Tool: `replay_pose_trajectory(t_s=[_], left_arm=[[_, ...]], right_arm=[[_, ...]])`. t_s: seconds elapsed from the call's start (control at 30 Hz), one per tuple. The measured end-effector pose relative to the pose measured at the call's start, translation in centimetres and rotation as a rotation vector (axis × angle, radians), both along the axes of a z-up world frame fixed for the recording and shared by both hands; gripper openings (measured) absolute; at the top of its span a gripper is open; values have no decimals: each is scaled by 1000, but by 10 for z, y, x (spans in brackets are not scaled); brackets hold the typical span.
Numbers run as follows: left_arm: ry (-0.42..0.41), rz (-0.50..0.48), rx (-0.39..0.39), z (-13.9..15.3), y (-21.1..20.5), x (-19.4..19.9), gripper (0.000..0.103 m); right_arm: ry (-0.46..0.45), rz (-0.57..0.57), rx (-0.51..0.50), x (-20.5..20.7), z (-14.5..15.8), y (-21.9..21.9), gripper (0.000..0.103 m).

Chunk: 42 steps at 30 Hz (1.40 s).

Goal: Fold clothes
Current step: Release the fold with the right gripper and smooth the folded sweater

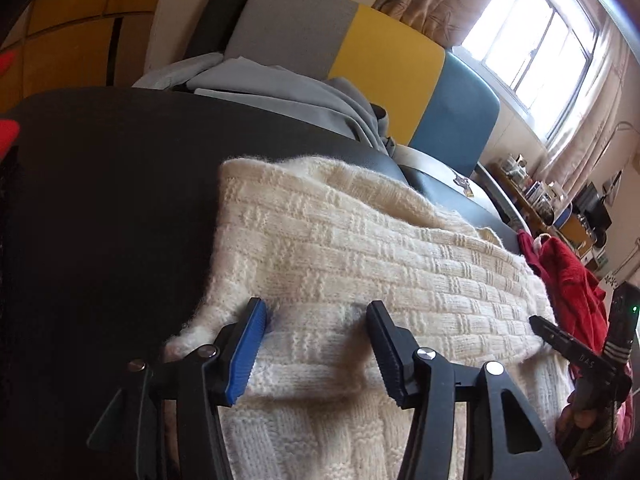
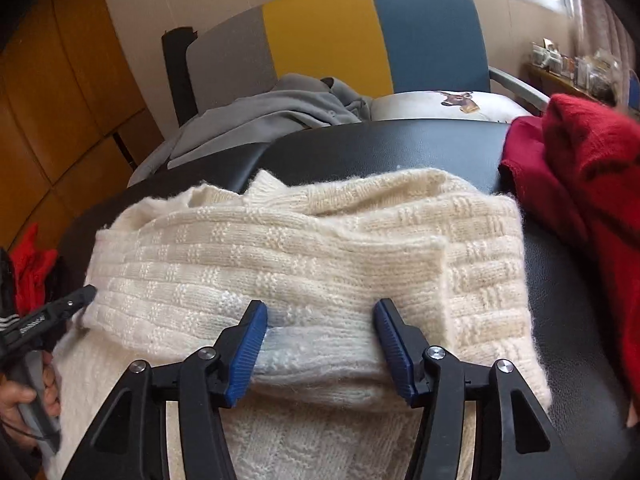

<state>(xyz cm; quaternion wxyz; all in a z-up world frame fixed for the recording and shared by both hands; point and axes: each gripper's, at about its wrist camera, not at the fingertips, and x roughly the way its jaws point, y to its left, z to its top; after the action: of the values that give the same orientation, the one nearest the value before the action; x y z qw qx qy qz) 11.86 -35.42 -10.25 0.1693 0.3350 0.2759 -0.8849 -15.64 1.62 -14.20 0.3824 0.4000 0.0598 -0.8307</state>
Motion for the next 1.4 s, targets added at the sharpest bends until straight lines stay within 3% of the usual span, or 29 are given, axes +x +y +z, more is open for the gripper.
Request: replay_pose_trajectory(t_s=[0.1,0.17,0.27,0.37,0.43,0.53,0.67,0.83,0.97,1.07,1.2,1.27,1.33,1.4], left_arm=[[11,7,37,15,-7,2,54],[37,1,22,27,-13,-5,55],[48,-8,-8,34,-25,-26,55],[10,-39,-34,33,-34,-58,55],[-32,-43,-64,25,-35,-73,55],[-102,-49,-106,-2,-42,-90,55],[-81,-16,-134,-6,-46,-92,56],[-103,-3,-159,-2,-33,-83,54],[-49,-69,-41,12,-39,-87,54],[28,-135,198,15,-52,-101,53],[8,-134,401,-3,-72,-130,52],[18,-87,432,-14,-87,-137,47],[57,-32,396,-17,-98,-138,39],[72,-10,311,-22,-92,-135,23]], right_arm=[[6,13,9,2,1,-2,65],[12,2,14,2,6,-3,65],[26,15,-74,8,29,-8,66],[23,121,-106,19,40,-34,66],[19,193,-90,21,39,-56,66],[-6,211,-3,10,15,-85,65],[100,210,76,5,1,-104,65],[180,227,141,14,-3,-117,73],[170,233,122,12,-5,-114,79],[158,237,108,10,-6,-113,80],[159,240,104,10,-6,-113,81],[155,243,98,9,-6,-112,82],[151,243,90,8,-6,-111,82],[150,242,83,8,-6,-110,82]])
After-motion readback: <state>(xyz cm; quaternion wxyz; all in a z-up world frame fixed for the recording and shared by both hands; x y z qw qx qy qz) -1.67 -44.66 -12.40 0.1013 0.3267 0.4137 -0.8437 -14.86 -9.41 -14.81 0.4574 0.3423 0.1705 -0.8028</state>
